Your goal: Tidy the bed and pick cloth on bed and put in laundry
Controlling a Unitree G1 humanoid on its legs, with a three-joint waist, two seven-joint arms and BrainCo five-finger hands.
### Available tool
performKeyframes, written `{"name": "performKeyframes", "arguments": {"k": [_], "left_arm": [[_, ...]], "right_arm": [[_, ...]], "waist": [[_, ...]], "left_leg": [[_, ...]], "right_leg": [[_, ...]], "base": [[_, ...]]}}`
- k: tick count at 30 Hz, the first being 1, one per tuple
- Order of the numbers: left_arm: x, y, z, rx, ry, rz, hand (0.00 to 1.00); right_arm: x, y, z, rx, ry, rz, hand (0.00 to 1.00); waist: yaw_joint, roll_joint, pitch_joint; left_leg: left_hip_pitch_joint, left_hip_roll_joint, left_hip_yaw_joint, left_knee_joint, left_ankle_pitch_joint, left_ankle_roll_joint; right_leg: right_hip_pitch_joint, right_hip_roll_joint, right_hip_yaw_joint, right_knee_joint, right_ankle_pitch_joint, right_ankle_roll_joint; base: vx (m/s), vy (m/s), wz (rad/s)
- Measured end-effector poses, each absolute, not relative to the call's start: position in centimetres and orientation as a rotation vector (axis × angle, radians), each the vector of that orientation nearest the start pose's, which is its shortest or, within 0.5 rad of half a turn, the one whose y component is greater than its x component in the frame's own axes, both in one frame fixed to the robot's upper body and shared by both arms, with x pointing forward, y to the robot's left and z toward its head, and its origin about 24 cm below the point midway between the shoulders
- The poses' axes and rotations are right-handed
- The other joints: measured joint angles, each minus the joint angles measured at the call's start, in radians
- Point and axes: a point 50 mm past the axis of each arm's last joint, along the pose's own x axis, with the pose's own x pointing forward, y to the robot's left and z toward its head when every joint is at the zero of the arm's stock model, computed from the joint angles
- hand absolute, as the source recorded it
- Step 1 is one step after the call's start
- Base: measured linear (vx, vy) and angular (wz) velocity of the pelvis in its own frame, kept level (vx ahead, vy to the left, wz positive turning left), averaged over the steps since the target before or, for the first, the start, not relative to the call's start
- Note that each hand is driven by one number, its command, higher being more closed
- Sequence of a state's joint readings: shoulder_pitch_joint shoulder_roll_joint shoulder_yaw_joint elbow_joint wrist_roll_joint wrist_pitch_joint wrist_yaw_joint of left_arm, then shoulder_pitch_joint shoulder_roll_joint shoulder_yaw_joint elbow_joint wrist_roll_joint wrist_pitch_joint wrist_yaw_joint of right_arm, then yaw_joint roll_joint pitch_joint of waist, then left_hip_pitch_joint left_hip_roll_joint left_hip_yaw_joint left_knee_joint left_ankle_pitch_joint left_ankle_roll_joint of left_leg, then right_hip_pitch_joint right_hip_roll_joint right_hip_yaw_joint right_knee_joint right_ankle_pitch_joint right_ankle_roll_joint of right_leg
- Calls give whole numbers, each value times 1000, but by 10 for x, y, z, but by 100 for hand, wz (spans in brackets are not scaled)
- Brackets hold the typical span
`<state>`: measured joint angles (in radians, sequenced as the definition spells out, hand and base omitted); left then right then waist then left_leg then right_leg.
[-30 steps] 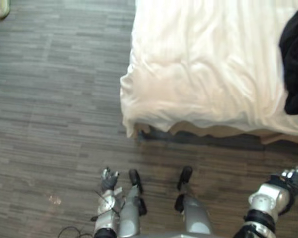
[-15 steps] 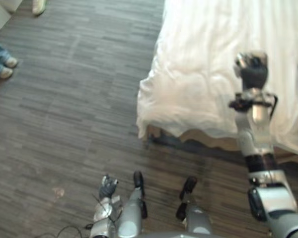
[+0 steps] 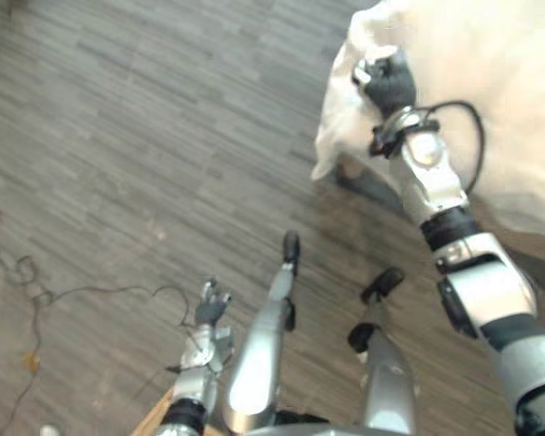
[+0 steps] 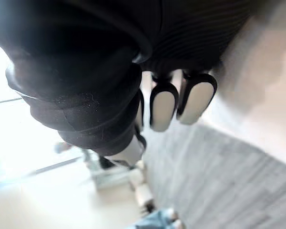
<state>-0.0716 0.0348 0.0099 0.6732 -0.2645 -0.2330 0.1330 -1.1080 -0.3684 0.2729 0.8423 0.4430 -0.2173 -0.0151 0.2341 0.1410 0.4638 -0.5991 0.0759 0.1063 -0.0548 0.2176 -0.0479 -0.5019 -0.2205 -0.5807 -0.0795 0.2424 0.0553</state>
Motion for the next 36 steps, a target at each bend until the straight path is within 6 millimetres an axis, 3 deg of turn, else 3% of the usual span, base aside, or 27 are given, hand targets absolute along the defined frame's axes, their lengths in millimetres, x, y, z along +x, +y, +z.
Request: {"name": "performKeyframes", "arguments": {"k": [2, 5, 6, 8, 9, 10, 11, 12, 13, 14, 15, 19, 21, 22, 25, 29, 31, 33, 36], "left_arm": [[229, 167, -69, -203, 376, 246, 0], [230, 156, -68, -261, 368, 260, 0], [232, 153, -66, -271, 358, 255, 0], [234, 149, -61, -284, 332, 248, 0], [234, 152, -62, -288, 333, 262, 0], [233, 153, -63, -291, 341, 272, 0], [230, 158, -67, -297, 361, 300, 0], [228, 160, -70, -308, 376, 318, 0], [225, 164, -74, -314, 395, 342, 0], [223, 167, -76, -317, 404, 359, 0], [220, 169, -78, -308, 422, 365, 0], [212, 175, -89, -269, 483, 376, 0], [205, 172, -98, -242, 547, 361, 0], [199, 171, -104, -230, 586, 357, 0], [190, 175, -113, -162, 661, 342, 0], [167, 197, -126, 5, 765, 346, 0], [166, 210, -125, 202, 776, 298, 0], [164, 213, -126, 338, 789, 245, 0], [160, 212, -130, 458, 821, 157, 0]], "right_arm": [[412, -142, 223, -157, -356, 145, 100], [408, -133, 208, -180, -359, 176, 100], [408, -136, 193, -182, -303, 157, 100], [400, -164, 121, -134, -43, 53, 100], [382, -181, 69, -89, 132, -20, 100], [368, -188, 42, -63, 226, -54, 100], [337, -200, -6, 11, 387, -124, 100], [312, -206, -35, 69, 482, -178, 100], [279, -213, -66, 146, 583, -256, 0], [257, -215, -83, 210, 631, -309, 0], [232, -216, -98, 287, 665, -375, 0], [173, -210, -125, 417, 726, -516, 0], [150, -208, -134, 455, 757, -579, 0], [137, -208, -138, 472, 781, -614, 0], [106, -202, -149, 518, 856, -686, 0], [91, -205, -155, 516, 905, -733, 0], [83, -207, -158, 473, 952, -726, 0], [73, -209, -161, 451, 985, -735, 0], [67, -212, -162, 400, 1015, -712, 0]], "waist": [[1, 0, 0], [-28, 0, 0], [-35, -1, 0], [-36, -3, -1], [-41, -5, 0], [-44, -8, 0], [-59, -21, 3], [-77, -30, 6], [-110, -45, 3], [-133, -65, 2], [-146, -102, -16], [-175, -198, -138], [-200, -206, -194], [-218, -202, -226], [-229, -189, -287], [-240, -170, -334], [-274, -157, -342], [-276, -150, -349], [-290, -156, -358]], "left_leg": [[-33, -2, 21, -4, 9, 6], [-31, -13, 53, -16, 15, 11], [-25, -14, 61, -16, 15, 11], [-12, -14, 63, -18, 14, 10], [0, -12, 66, -25, 14, 10], [9, -12, 69, -31, 14, 11], [31, -11, 82, -36, 14, 10], [54, -9, 90, -36, 11, 6], [92, -5, 96, -36, 4, 2], [134, -1, 107, -36, -4, -4], [191, 10, 138, -37, -25, -13], [338, 49, 227, -38, -71, -35], [406, 64, 243, -38, -86, -48], [444, 69, 251, -38, -93, -53], [560, 84, 329, -38, -128, -73], [672, 121, 488, -31, -162, -106], [707, 151, 539, -22, -174, -124], [768, 173, 627, -10, -189, -146], [818, 185, 746, 79, -202, -160]], "right_leg": [[-57, -15, 17, 32, -4, 3], [-100, -47, 41, 103, -30, 9], [-100, -53, 44, 120, -39, 10], [-100, -62, 47, 154, -58, 10], [-97, -63, 49, 166, -65, 9], [-94, -63, 52, 168, -67, 10], [-83, -62, 60, 169, -69, 10], [-64, -61, 66, 169, -70, 10], [-29, -59, 68, 168, -75, 10], [4, -57, 75, 167, -79, 10], [40, -48, 97, 164, -89, 7], [141, -2, 135, 142, -124, 1], [198, 15, 145, 143, -141, 0], [232, 22, 150, 144, -152, 0], [289, 40, 172, 147, -170, -10], [342, 11, -33, 176, -173, -55], [352, 58, -1, 151, -156, -53], [381, 117, 78, 84, -130, -62], [401, 154, 196, 7, -109, -62]], "base": [[-14, 57, -24], [34, 96, -10], [30, 86, 2], [35, 70, 3], [50, 38, -2], [47, 21, -13], [58, 17, -20], [51, 7, -23], [54, 1, -23], [32, -16, -43], [23, -32, -57], [83, -83, -67], [130, -74, -34], [131, -63, -20], [136, -41, -66], [135, -38, -126], [110, -128, -83], [48, -97, -112], [17, -93, -152]]}}
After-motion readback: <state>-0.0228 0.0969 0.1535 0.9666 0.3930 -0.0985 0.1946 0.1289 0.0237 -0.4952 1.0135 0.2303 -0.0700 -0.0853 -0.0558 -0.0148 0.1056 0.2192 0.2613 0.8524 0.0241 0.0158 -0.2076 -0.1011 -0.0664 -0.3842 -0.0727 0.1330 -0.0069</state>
